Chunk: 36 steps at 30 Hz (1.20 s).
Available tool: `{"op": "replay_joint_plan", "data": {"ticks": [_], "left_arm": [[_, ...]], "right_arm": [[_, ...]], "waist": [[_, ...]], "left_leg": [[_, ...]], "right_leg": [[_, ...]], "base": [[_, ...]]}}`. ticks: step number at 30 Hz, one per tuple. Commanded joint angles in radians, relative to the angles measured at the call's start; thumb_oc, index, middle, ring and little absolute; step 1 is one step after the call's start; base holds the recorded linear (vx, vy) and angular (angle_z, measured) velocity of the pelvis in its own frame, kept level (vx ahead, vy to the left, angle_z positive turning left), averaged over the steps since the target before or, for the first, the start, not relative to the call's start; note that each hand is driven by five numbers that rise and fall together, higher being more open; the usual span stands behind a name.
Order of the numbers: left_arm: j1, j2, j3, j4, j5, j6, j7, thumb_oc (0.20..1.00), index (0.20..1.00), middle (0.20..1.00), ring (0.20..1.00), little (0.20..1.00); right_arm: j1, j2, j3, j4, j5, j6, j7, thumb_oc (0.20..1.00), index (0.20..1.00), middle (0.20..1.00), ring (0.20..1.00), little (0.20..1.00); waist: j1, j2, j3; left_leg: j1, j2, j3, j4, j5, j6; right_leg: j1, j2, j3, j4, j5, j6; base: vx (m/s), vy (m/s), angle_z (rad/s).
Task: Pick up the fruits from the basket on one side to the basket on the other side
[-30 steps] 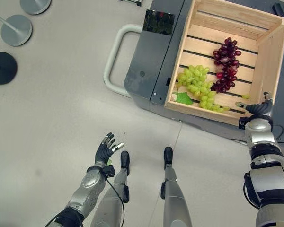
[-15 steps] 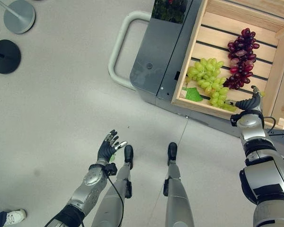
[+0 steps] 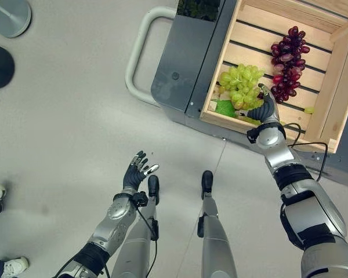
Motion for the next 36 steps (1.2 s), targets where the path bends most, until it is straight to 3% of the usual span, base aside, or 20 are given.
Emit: {"op": "replay_joint_plan", "data": {"ticks": [1,15,25,36], "left_arm": [[-0.009,0.025,-0.007,-0.033,0.061,-0.032,0.008,1.0,1.0,1.0,1.0,1.0],[-0.047,0.023,-0.036,-0.029,0.048,-0.033,0.027,1.0,1.0,1.0,1.0,1.0],[-0.07,0.024,-0.087,-0.065,0.038,-0.03,0.038,1.0,1.0,1.0,1.0,1.0],[-0.078,0.024,-0.091,-0.079,0.044,-0.031,0.029,1.0,1.0,1.0,1.0,1.0]], "right_arm": [[-0.061,0.072,0.049,0.042,0.027,-0.033,0.014,1.0,1.0,1.0,1.0,1.0],[-0.17,0.171,0.045,0.276,0.063,-0.011,-0.014,1.0,1.0,1.0,1.0,1.0],[-0.268,0.2,0.069,0.523,-0.068,0.09,-0.059,1.0,1.0,1.0,1.0,1.0],[-0.261,0.193,0.095,0.524,-0.116,0.106,-0.032,1.0,1.0,1.0,1.0,1.0]], "waist": [[0.033,-0.059,-0.015],[0.054,-0.052,-0.015],[0.079,-0.022,-0.015],[0.107,-0.017,-0.015]], "left_leg": [[-0.04,-0.023,-0.013,0.076,-0.09,-0.022],[-0.055,-0.024,-0.023,0.077,-0.089,-0.022],[-0.069,-0.03,-0.032,0.08,-0.085,-0.021],[-0.098,-0.035,-0.062,0.09,-0.081,-0.018]], "right_leg": [[-0.01,-0.07,-0.009,0.174,-0.208,0.103],[-0.015,-0.072,-0.023,0.176,-0.212,0.101],[-0.02,-0.076,-0.037,0.182,-0.214,0.103],[-0.032,-0.078,-0.058,0.194,-0.218,0.106]], "base": [[0.0,0.0,0.03],[0.0,-0.002,0.01],[0.0,0.007,0.03],[0.0,0.002,0.06]]}}
